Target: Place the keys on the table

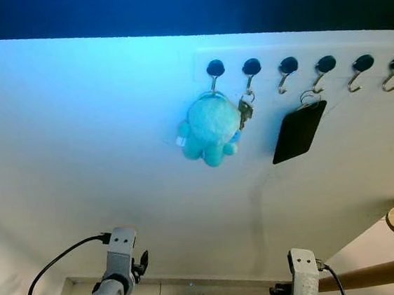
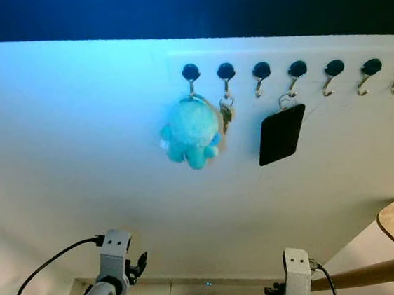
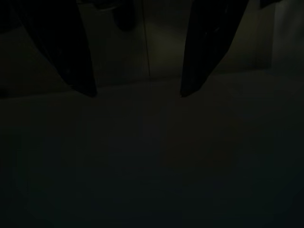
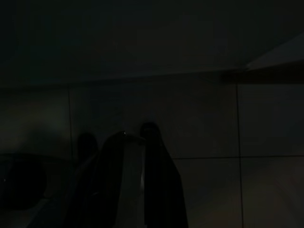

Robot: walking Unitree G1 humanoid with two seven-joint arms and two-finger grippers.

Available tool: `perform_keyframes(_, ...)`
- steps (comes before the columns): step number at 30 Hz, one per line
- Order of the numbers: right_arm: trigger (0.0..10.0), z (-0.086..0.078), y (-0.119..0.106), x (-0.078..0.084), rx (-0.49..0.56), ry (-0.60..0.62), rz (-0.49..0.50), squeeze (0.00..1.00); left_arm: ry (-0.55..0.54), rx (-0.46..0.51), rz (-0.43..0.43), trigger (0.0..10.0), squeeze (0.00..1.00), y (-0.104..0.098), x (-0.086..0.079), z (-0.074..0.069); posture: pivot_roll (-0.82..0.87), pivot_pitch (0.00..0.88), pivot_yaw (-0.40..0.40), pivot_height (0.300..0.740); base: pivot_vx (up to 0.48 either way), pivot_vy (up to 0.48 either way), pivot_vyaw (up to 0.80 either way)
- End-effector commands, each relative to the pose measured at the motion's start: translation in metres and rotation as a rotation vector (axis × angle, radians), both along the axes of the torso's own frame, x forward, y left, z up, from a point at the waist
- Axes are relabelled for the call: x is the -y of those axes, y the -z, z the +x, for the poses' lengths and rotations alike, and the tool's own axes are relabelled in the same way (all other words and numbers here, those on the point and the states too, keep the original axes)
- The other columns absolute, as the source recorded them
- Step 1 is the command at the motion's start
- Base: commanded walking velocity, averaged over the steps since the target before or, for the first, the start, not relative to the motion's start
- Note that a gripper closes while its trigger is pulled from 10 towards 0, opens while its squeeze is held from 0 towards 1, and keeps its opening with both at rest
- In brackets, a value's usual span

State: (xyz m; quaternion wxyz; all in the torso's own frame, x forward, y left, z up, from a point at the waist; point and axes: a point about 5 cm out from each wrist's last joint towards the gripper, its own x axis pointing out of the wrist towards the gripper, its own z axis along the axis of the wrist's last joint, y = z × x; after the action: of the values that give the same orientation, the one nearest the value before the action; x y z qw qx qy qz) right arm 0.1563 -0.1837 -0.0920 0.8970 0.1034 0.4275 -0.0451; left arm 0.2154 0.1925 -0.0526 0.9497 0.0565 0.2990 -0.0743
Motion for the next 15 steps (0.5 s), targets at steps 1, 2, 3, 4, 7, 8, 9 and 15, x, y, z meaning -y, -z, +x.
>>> perform_keyframes(1, 10.0, -0.0012, 0.0006, 0.0013, -0.01, 0.009, -0.002, 0.0, -0.02, -0.021, -0.012, 10.0, 0.0, 0.0031, -0.0002, -0.004, 0.06, 0.051, -0.026, 0.74, -0.247, 0.0, 0.0)
perform_keyframes(2, 10.0, -0.0012, 0.0006, 0.0013, -0.01, 0.009, -0.002, 0.0, -0.02, -0.021, -0.012, 10.0, 0.0, 0.0031, -0.0002, -0.004, 0.06, 0.051, -0.026, 0.74, -0.247, 0.0, 0.0)
perform_keyframes(3, 10.0, -0.0012, 0.0006, 0.0013, -0.01, 0.009, -0.002, 0.0, -0.02, -0.021, -0.012, 10.0, 0.0, 0.0031, -0.0002, -0.004, 0.06, 0.051, -0.026, 0.74, -0.247, 0.0, 0.0)
perform_keyframes(4, 10.0, -0.0012, 0.0006, 0.0013, -0.01, 0.009, -0.002, 0.0, -0.02, -0.021, -0.012, 10.0, 0.0, 0.0031, -0.0002, -0.004, 0.06, 0.051, -0.026, 0.74, -0.247, 0.0, 0.0)
perform_keyframes(7, 10.0, -0.0016, 0.0008, 0.0012, -0.012, 0.011, 0.0, 0.0, -0.018, -0.021, -0.015, 10.0, 0.0, 0.0031, 0.0001, -0.0039, 0.06, 0.051, -0.024, 0.74, -0.285, 0.0, 0.0)
perform_keyframes(8, 10.0, -0.0015, 0.0008, 0.001, -0.012, 0.011, 0.0, 0.0, -0.017, -0.021, -0.015, 10.0, 0.0, 0.003, 0.0002, -0.0038, 0.06, 0.05, -0.023, 0.74, -0.304, 0.0, 0.0)
perform_keyframes(9, 10.0, -0.0015, 0.0008, 0.001, -0.012, 0.011, 0.0, 0.0, -0.017, -0.021, -0.015, 10.0, 0.0, 0.003, 0.0002, -0.0038, 0.06, 0.05, -0.023, 0.74, -0.304, 0.0, 0.0)
perform_keyframes(15, 10.0, -0.0011, 0.0007, 0.0002, -0.01, 0.012, 0.003, 0.0, -0.014, -0.019, -0.017, 10.0, 0.0, 0.0023, 0.0004, -0.0025, 0.06, 0.051, -0.023, 0.74, -0.334, 0.0, 0.0)
